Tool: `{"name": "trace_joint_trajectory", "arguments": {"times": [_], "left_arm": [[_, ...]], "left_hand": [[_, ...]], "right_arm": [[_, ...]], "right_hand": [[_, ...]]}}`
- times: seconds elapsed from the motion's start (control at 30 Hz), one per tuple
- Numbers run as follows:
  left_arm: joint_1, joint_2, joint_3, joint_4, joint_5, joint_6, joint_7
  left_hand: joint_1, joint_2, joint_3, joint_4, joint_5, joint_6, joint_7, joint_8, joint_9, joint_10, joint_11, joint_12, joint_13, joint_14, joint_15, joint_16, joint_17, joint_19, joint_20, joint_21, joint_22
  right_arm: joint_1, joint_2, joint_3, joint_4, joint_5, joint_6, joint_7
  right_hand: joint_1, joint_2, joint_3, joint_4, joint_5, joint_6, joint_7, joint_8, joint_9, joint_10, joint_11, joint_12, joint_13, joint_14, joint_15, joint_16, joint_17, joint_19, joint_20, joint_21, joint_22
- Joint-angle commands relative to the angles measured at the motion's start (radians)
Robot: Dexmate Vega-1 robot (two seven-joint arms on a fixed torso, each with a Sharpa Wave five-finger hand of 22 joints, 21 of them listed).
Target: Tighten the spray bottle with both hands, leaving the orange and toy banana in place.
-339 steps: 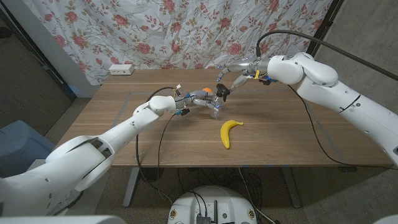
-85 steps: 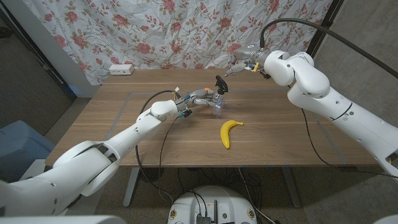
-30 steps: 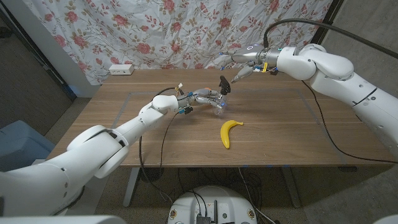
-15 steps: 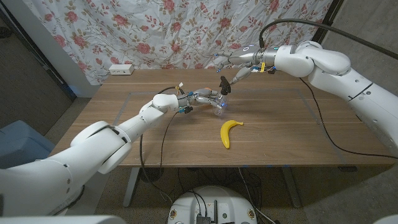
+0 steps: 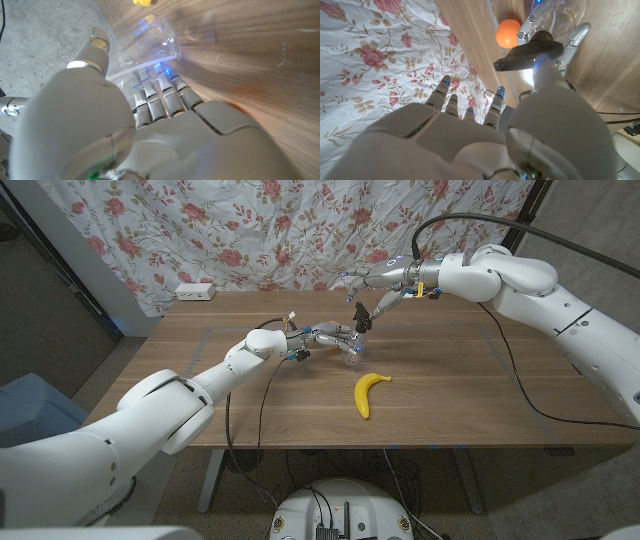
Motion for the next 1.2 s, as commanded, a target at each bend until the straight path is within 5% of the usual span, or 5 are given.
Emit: {"name": "trace_joint_trajectory", "arguments": {"times": [0.03, 0.4, 1.2], "left_arm": [[0.012, 0.015, 0.001, -0.040, 0.002, 0.020, -0.003], [0.034, 0.040, 0.001, -0.101, 0.003, 0.048, 0.011], [0.034, 0.037, 0.004, -0.102, 0.002, 0.049, 0.009]], "left_hand": [[-0.024, 0.143, 0.015, 0.014, 0.009, 0.152, -0.031, 0.161, 0.002, 0.107, -0.092, 0.004, 0.005, 0.007, -0.143, -0.003, 0.003, 0.007, -0.050, -0.001, 0.004], [-0.024, 0.142, 0.015, 0.013, 0.009, 0.155, -0.032, 0.162, 0.002, 0.111, -0.094, 0.004, 0.006, 0.007, -0.144, -0.004, 0.003, 0.008, -0.050, -0.001, 0.004], [-0.021, 0.142, 0.014, 0.012, 0.009, 0.162, -0.032, 0.165, 0.002, 0.115, -0.092, 0.002, 0.008, 0.001, -0.141, -0.007, 0.004, 0.009, -0.050, -0.001, 0.004]], "right_arm": [[0.018, 0.006, -0.012, 0.035, -0.032, 0.051, -0.019], [0.033, 0.003, -0.013, 0.048, -0.029, 0.079, 0.000], [0.094, 0.021, -0.030, 0.088, -0.027, 0.158, 0.045]], "right_hand": [[0.004, -0.006, 0.005, 0.004, 0.007, -0.002, -0.002, -0.005, -0.001, -0.008, 0.000, 0.008, 0.004, -0.007, 0.008, 0.001, 0.003, -0.004, 0.000, 0.003, 0.000], [0.002, -0.009, 0.003, 0.007, 0.013, -0.002, -0.001, -0.007, -0.002, -0.005, -0.001, 0.014, 0.004, -0.004, 0.004, 0.005, 0.003, 0.002, -0.007, 0.007, 0.000], [-0.007, -0.011, 0.000, 0.013, 0.023, 0.000, -0.001, -0.010, -0.003, 0.001, -0.005, 0.020, 0.003, -0.001, 0.000, 0.010, 0.004, 0.010, -0.010, 0.010, 0.001]]}}
